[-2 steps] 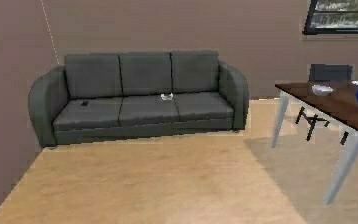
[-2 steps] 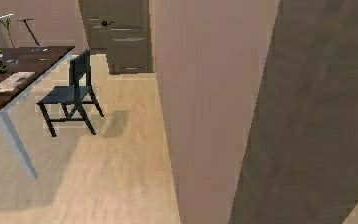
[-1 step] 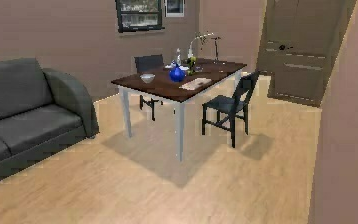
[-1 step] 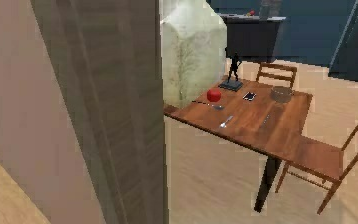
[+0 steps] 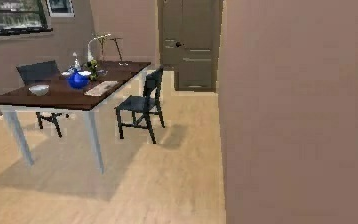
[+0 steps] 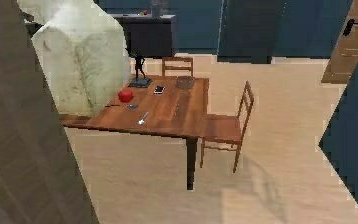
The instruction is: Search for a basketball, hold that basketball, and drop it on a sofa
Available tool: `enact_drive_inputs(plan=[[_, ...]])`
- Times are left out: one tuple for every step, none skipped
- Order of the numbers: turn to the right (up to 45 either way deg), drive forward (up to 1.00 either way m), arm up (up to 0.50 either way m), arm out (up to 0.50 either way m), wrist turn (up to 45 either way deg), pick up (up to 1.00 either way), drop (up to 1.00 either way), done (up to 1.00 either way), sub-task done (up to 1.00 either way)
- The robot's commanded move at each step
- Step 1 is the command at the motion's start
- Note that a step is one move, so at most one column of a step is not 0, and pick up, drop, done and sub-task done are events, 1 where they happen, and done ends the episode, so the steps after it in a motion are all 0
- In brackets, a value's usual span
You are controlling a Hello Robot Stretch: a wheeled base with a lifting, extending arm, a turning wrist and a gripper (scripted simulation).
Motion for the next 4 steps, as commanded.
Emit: enact_drive_inputs(plan=[[0.0, 1.0, 0.0, 0.0, 0.0, 0.0, 0.0, 0.0, 0.0], [0.0, 1.0, 0.0, 0.0, 0.0, 0.0, 0.0, 0.0, 0.0], [3.0, 0.0, 0.0, 0.0, 0.0, 0.0, 0.0, 0.0, 0.0], [0.0, 0.7, 0.0, 0.0, 0.0, 0.0, 0.0, 0.0, 0.0]])
